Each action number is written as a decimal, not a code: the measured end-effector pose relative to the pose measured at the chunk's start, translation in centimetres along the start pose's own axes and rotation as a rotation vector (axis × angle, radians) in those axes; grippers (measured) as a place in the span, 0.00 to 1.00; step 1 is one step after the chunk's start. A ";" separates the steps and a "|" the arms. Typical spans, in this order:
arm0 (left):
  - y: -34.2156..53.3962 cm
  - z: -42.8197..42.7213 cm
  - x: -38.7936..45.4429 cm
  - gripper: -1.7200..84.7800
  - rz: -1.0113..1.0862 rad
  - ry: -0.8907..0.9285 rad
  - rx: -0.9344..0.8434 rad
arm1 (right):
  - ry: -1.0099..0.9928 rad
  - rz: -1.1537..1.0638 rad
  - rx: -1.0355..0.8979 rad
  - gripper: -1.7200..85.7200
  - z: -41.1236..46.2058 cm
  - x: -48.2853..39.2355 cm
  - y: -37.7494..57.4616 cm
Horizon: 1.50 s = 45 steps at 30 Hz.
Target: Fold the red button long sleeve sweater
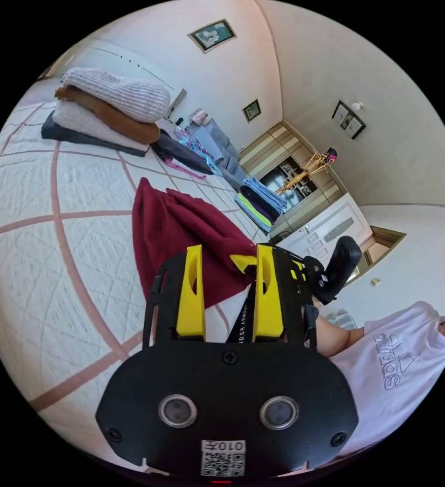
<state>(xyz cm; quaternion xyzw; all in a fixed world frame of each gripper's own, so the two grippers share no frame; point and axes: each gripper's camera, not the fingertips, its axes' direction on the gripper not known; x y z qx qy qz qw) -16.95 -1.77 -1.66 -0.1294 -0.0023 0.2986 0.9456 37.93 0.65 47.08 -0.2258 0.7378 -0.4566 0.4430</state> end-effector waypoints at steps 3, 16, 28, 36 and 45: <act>-1.9 0.9 -1.5 0.19 -0.026 0.044 -0.046 | 0.060 -0.056 0.007 0.08 0.5 -1.8 0.6; -7.2 6.4 -6.0 0.10 -0.016 0.027 -0.197 | 0.153 -0.172 0.190 0.05 -3.1 -4.5 5.1; -7.7 4.1 -6.9 0.06 0.088 -0.180 -0.348 | 0.049 0.278 -0.014 0.05 -1.9 8.1 10.1; -5.4 1.9 -10.3 0.04 0.011 -0.079 -0.182 | -0.064 0.262 0.082 0.07 -3.4 9.7 10.7; -6.1 4.4 -14.0 0.05 -0.056 -0.117 -0.262 | -0.128 0.178 0.004 0.13 -2.7 11.0 13.0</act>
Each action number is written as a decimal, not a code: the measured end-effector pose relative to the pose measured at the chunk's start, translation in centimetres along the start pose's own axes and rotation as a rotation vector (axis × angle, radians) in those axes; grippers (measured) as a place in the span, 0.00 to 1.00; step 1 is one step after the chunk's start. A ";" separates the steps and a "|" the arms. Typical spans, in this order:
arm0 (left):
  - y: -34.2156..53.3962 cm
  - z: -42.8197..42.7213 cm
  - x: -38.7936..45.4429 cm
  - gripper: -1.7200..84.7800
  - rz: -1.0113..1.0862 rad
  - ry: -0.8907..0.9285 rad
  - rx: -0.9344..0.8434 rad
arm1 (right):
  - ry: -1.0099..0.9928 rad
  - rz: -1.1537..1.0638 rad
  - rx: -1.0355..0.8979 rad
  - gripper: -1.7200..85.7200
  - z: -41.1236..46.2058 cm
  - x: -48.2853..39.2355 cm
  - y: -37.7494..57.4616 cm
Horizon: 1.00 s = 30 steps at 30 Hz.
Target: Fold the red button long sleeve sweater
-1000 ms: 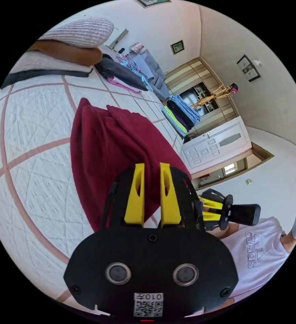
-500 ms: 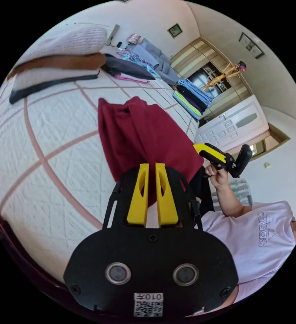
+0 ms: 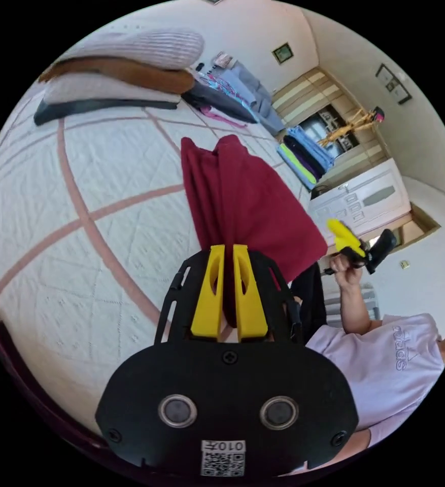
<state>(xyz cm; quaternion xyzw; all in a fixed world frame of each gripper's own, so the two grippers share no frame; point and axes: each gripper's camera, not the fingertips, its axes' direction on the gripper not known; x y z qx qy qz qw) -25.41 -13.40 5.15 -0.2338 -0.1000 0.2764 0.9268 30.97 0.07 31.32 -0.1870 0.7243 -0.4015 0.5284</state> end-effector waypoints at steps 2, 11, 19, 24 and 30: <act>0.4 -0.2 0.0 0.05 0.004 0.008 0.017 | 0.024 -0.022 -0.041 0.12 1.4 -0.4 0.9; -4.2 -2.8 2.1 0.12 0.051 -0.037 0.054 | 0.069 -0.006 0.039 0.12 1.7 -0.1 4.1; -10.9 1.1 1.7 0.14 -0.013 -0.047 0.000 | 0.067 -0.003 0.055 0.12 1.4 0.8 5.1; -11.8 3.7 4.0 0.10 0.030 -0.051 -0.003 | 0.057 0.012 0.062 0.12 1.1 1.4 5.8; -7.1 0.2 16.2 0.05 0.470 -0.464 0.300 | 0.048 0.007 0.078 0.12 0.9 1.9 6.7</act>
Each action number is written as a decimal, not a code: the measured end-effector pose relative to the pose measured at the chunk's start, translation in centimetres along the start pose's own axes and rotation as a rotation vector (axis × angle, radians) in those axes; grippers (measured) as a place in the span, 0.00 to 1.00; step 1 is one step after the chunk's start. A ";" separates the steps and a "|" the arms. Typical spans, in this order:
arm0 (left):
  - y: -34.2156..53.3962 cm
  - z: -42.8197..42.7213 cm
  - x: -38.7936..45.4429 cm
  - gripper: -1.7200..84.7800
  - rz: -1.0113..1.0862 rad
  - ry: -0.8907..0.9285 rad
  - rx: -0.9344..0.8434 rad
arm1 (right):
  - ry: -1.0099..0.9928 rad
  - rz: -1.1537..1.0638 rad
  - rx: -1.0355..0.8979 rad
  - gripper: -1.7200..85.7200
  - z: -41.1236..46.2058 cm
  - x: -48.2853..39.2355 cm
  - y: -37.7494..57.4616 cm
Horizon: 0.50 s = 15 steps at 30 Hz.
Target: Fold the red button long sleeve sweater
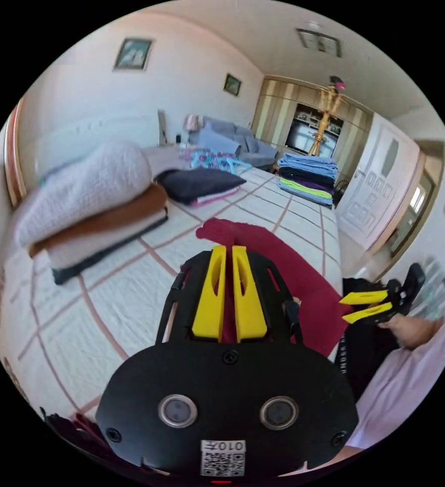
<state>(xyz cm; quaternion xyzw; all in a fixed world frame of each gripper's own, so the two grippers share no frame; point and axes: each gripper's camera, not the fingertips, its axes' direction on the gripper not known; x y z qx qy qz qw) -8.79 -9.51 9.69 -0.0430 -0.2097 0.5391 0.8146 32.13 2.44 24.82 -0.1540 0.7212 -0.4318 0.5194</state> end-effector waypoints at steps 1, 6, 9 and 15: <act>0.2 -0.3 0.7 0.05 -0.003 -0.061 -0.018 | -0.005 0.002 0.003 0.12 0.0 0.1 0.1; 3.9 5.8 -4.7 0.09 -0.329 0.130 -0.309 | -0.014 0.013 -0.003 0.12 -0.1 0.4 0.3; 5.7 4.3 -4.5 0.11 -0.411 0.146 -0.216 | 0.009 -0.009 -0.021 0.12 -0.4 0.3 0.3; 5.4 -4.2 3.6 0.13 -0.235 -0.093 -0.106 | -0.030 0.033 0.103 0.09 -4.2 2.3 1.3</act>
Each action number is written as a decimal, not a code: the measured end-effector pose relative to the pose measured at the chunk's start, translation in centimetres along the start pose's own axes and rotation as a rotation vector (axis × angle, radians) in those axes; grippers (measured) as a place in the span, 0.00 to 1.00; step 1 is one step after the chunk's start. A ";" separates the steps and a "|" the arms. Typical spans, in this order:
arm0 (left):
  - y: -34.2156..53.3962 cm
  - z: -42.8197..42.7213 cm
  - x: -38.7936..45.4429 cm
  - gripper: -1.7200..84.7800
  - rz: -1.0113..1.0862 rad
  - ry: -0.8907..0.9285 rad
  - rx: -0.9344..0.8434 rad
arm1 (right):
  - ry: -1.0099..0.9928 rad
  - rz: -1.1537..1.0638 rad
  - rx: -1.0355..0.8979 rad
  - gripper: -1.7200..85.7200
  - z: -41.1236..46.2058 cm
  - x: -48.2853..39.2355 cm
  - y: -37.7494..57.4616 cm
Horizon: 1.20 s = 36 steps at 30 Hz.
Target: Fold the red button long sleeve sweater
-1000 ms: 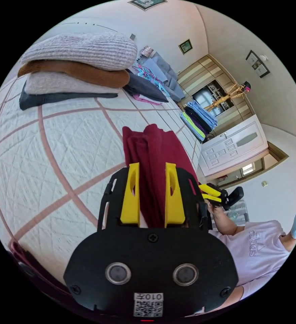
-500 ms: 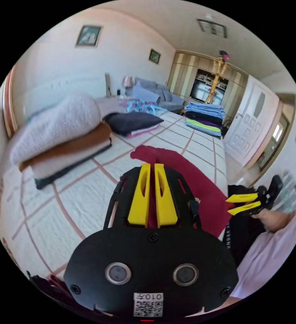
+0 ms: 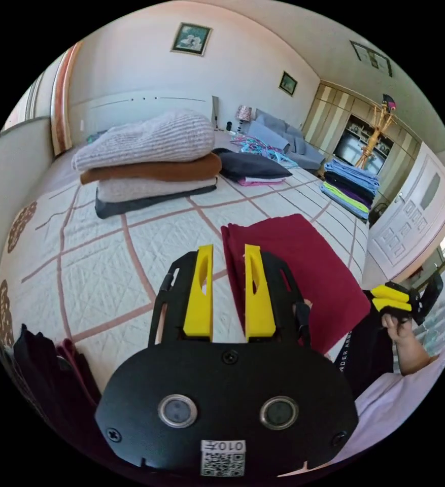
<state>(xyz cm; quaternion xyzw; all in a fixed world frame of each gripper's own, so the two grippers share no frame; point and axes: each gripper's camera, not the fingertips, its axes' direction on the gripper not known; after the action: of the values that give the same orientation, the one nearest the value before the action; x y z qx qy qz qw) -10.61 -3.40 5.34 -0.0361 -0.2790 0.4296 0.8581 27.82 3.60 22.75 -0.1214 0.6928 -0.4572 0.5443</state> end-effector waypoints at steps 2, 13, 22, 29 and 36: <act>1.3 -3.2 4.9 0.13 0.153 0.046 0.000 | 0.017 0.009 0.033 0.08 -1.1 0.6 0.1; 8.4 1.1 14.0 0.13 0.227 0.116 -0.214 | -0.010 -0.008 -0.099 0.12 2.9 -0.3 0.4; 10.2 -2.5 16.6 0.13 0.270 0.035 -0.126 | -0.066 0.030 -0.088 0.13 1.1 0.7 0.0; 14.3 -8.0 18.6 0.14 0.203 0.092 -0.086 | -0.032 0.014 -0.029 0.17 -1.6 1.9 0.7; 17.9 -6.4 18.8 0.14 0.052 0.323 -0.096 | -0.005 0.015 -0.195 0.20 3.0 0.9 0.8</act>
<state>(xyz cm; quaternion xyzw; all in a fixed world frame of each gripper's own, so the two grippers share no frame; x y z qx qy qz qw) -11.26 23.16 2.97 -0.1527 -0.1564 0.4265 0.8777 30.34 1.91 21.60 -0.1700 0.7335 -0.3830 0.5352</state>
